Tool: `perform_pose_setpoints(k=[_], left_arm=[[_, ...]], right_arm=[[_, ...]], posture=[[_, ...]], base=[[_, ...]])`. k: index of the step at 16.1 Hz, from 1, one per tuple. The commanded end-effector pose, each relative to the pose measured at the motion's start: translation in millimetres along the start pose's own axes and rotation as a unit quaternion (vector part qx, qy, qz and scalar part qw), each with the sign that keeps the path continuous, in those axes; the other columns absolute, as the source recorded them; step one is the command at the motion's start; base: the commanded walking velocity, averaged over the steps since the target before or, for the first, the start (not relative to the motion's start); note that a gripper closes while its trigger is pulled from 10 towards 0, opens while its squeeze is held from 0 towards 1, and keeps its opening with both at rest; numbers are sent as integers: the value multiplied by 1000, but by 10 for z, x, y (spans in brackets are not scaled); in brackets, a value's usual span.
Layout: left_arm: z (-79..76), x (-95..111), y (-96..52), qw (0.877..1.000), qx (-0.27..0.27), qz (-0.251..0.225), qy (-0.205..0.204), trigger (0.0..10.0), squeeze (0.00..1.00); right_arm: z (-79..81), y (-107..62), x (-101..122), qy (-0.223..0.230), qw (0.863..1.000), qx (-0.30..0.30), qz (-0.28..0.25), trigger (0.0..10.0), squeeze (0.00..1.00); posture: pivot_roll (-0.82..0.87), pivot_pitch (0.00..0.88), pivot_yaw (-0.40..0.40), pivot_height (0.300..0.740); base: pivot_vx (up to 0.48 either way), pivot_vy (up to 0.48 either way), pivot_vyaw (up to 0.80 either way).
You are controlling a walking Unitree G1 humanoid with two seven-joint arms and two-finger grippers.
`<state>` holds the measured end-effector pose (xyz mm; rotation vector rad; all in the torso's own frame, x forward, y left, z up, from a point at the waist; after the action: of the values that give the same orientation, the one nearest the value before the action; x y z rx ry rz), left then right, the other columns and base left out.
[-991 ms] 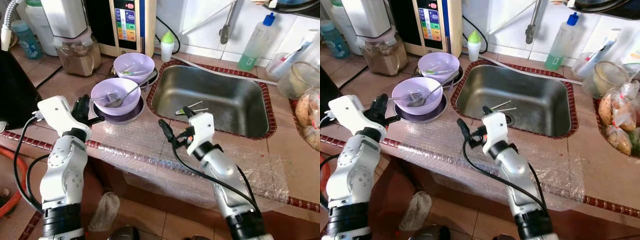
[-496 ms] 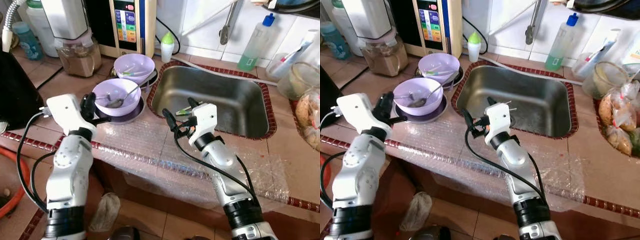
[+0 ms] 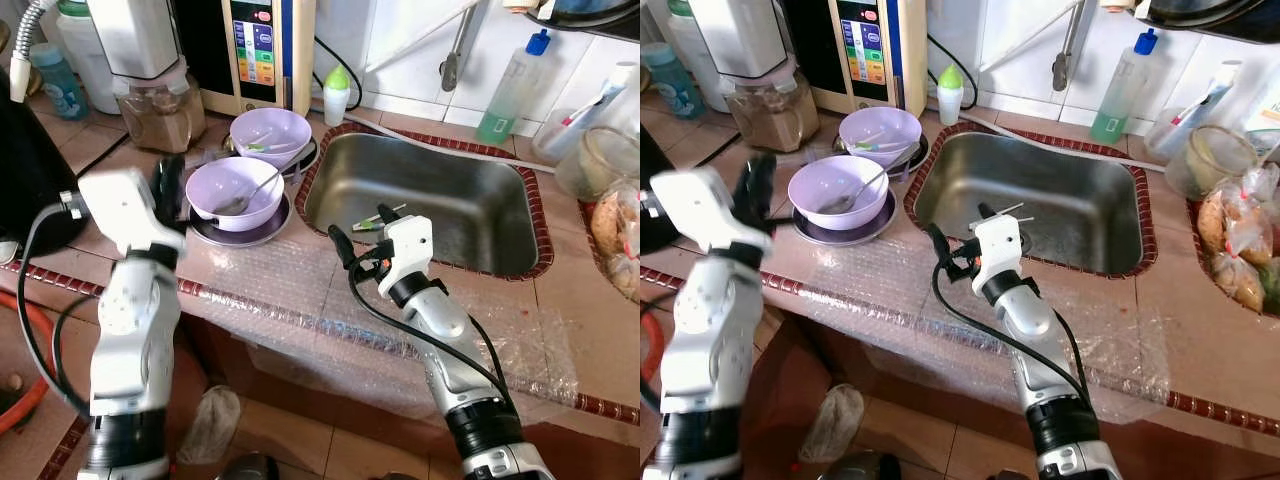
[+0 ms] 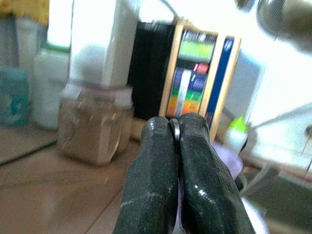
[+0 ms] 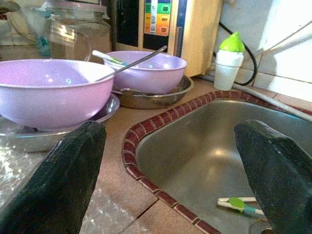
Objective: Kitchen organization
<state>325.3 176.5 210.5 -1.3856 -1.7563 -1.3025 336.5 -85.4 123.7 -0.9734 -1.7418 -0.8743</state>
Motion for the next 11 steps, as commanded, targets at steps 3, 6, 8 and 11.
perform_pose_setpoints(k=[3,6,8,11], left_arm=[[-171,184,151,998,-39,-46,-10,0,0],[-343,157,213,995,-79,-28,-58,0,0],[-482,27,226,989,-111,-2,-101,0,0],[-789,-99,240,974,-171,35,-145,0,0]], right_arm=[[-43,83,60,-18,1000,-5,-16,10000,0],[-64,80,57,-18,1000,-8,-18,10000,0],[-52,58,38,-17,1000,-6,-16,10000,0],[-72,29,33,-27,999,-10,-18,10000,0]], posture=[[37,0,19,740],[33,0,19,740],[23,0,20,740],[10,0,25,740]], base=[[0,0,0],[0,0,0],[0,0,0],[0,0,0]])
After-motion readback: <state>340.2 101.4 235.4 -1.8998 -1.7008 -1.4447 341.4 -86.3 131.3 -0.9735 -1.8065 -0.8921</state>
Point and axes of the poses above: a point about 5 cm out from each wrist's last joint towards the gripper, its own y axis pointing out of the wrist towards the gripper, its own x axis along the axis of the wrist's last joint, z = x × y, the point moved 3 cm from there along y, pointing out of the wrist towards the gripper, and after that the axes turned 15 degrees about -y, right-handed, at the moved point
